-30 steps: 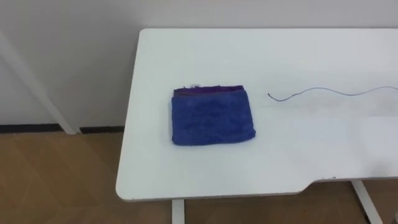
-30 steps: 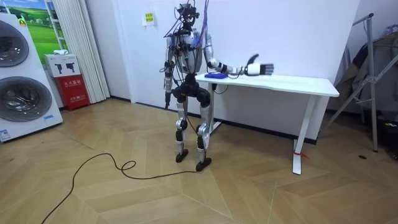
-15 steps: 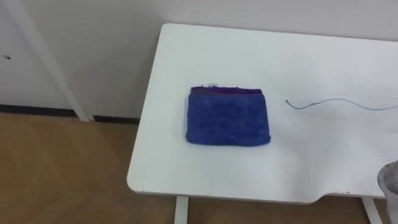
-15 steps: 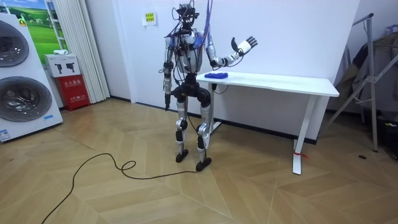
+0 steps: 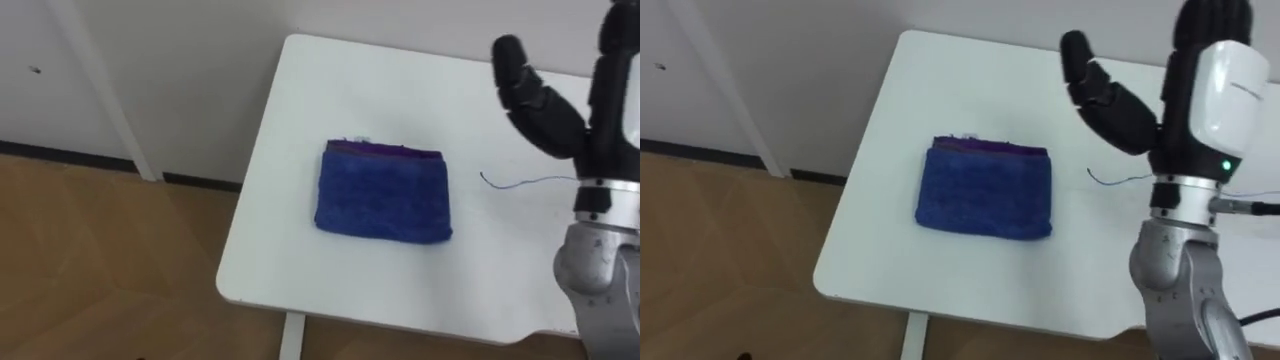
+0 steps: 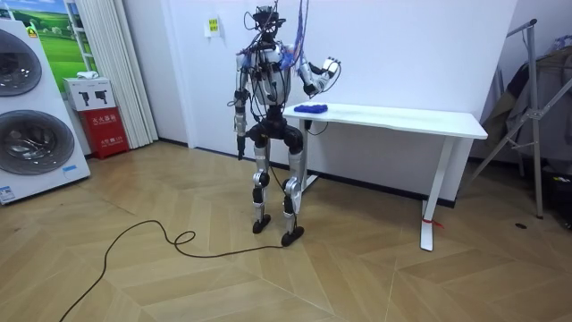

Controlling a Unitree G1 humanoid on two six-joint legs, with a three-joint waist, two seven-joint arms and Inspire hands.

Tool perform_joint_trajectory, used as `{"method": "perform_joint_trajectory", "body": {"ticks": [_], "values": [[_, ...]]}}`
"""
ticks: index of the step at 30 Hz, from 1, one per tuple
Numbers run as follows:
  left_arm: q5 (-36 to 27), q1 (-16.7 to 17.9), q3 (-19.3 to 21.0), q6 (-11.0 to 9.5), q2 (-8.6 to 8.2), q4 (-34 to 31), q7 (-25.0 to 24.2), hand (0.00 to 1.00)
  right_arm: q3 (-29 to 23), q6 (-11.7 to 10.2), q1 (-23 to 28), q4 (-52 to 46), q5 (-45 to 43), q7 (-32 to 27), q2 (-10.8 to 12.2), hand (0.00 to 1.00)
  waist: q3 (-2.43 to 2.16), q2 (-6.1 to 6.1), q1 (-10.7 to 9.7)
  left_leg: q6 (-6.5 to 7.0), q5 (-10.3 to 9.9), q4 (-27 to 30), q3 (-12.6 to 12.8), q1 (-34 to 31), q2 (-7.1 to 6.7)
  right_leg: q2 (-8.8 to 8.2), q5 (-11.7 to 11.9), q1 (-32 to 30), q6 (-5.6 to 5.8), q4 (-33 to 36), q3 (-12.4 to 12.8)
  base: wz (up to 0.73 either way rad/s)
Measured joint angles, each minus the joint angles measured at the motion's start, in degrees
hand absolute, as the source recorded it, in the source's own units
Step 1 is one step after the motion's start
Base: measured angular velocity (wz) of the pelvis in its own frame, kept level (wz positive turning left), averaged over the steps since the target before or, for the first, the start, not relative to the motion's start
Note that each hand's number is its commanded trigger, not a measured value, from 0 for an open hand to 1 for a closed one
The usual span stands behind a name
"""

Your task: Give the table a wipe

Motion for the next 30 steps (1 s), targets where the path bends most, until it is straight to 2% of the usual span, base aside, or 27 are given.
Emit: {"method": "perform_joint_trajectory", "body": {"ticks": [2,3,6,10,14,19,21,30], "values": [[0.23,-0.60,-0.33,0.01,0.26,0.00,-0.39,0.00,2.01,-0.02,-0.08,-0.04,-1.47,1.40,-0.01,0.00,0.02,0.02,0.58,-0.01,0.01,0.02,0.02,0.03,0.00,0.02,0.00,0.05,0.00,0.01,0.14,0.03],[0.22,-0.69,-0.48,0.02,0.26,0.04,-0.50,0.00,3.24,0.07,-0.09,0.03,-2.39,2.40,-0.03,0.00,0.19,0.26,1.50,-0.01,0.00,0.01,0.06,0.04,-0.04,0.00,0.00,0.04,0.00,0.01,0.25,0.00],[0.23,-1.05,-0.88,0.07,0.26,0.04,-0.54,0.00,6.71,0.43,-0.08,0.87,-4.56,5.55,-0.03,0.00,0.47,0.48,1.96,0.00,0.00,0.01,0.08,-0.06,-0.06,-0.05,0.01,-0.06,-0.01,0.00,0.12,-0.01],[0.20,-1.66,-0.99,0.14,0.22,-0.02,-0.62,0.00,9.77,0.51,-0.07,4.45,-6.75,8.61,0.00,0.00,0.60,0.69,2.39,-0.01,0.01,0.01,-0.30,-0.30,-0.09,-0.04,0.01,-0.03,-0.01,-0.08,-0.16,0.06],[0.19,-2.43,-2.45,0.11,0.24,-0.10,-0.38,0.00,12.39,1.43,-0.06,8.35,-8.18,12.01,-0.06,0.00,0.59,0.71,3.04,-0.01,0.01,0.01,-0.47,-0.42,-0.11,-0.05,0.01,-0.11,-0.01,-0.07,-0.24,0.01],[0.22,-2.82,-3.19,0.02,0.32,-0.10,-0.38,0.00,15.45,1.49,-0.06,14.09,-8.48,12.15,0.00,0.00,0.36,0.41,3.72,0.00,0.02,0.03,-1.38,-0.32,-0.22,-0.08,0.01,0.14,-0.01,-0.14,-0.44,0.05],[0.21,-2.88,-3.18,-0.15,0.60,0.02,-0.41,0.00,16.28,1.56,0.02,17.36,-8.52,12.14,0.01,0.00,0.27,0.26,4.33,0.00,0.01,0.02,-1.64,-0.30,-0.34,-0.15,0.02,0.63,-0.02,-0.79,-1.27,0.05],[0.16,-1.83,-3.06,-0.02,0.61,1.03,-0.39,0.00,16.85,1.74,0.45,24.26,-9.65,11.89,0.42,0.00,0.25,0.42,4.71,-0.01,0.02,0.05,-2.11,-0.52,-0.35,-0.11,0.01,0.69,-0.02,-1.02,-1.51,0.03]]}}
